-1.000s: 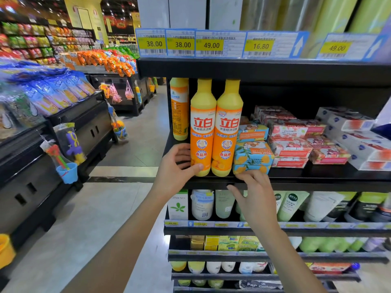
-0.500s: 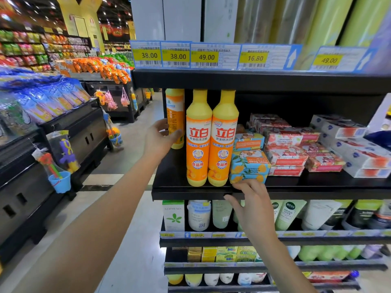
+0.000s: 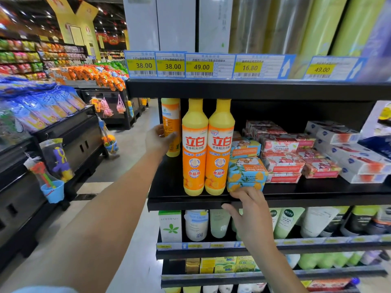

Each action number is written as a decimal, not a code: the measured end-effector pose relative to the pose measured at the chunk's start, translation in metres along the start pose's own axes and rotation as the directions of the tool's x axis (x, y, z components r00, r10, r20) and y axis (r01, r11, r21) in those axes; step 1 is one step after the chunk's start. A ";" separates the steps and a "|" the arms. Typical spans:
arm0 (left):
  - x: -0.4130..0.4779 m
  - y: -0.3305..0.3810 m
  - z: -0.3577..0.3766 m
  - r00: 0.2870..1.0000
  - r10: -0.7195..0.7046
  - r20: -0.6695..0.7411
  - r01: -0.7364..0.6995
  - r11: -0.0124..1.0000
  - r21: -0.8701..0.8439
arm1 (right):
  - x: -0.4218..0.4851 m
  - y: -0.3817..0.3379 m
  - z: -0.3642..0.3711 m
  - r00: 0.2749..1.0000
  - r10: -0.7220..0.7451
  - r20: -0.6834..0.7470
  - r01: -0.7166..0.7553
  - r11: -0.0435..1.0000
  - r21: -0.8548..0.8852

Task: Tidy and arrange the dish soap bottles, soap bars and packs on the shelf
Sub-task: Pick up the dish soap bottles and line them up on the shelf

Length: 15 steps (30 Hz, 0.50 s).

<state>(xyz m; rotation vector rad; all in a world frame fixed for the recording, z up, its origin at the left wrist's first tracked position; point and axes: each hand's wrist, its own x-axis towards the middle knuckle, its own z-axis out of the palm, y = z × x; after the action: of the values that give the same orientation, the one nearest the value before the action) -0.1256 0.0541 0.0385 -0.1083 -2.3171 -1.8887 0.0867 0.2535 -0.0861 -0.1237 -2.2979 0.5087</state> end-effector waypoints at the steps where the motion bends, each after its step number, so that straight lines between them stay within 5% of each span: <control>1: -0.001 0.001 0.000 1.000 0.003 -0.003 -0.003 1.000 0.004 | 0.000 0.000 0.000 1.000 0.000 0.001 0.000 1.000 -0.002; 15: -0.032 -0.007 -0.020 0.996 0.084 -0.030 -0.084 0.996 -0.018 | 0.001 -0.001 0.000 1.000 0.003 -0.002 -0.003 1.000 0.002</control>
<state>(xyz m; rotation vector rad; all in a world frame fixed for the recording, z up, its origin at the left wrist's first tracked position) -0.0937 0.0341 0.0310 -0.1759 -2.2387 -1.8603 0.0865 0.2531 -0.0853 -0.1268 -2.2955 0.5117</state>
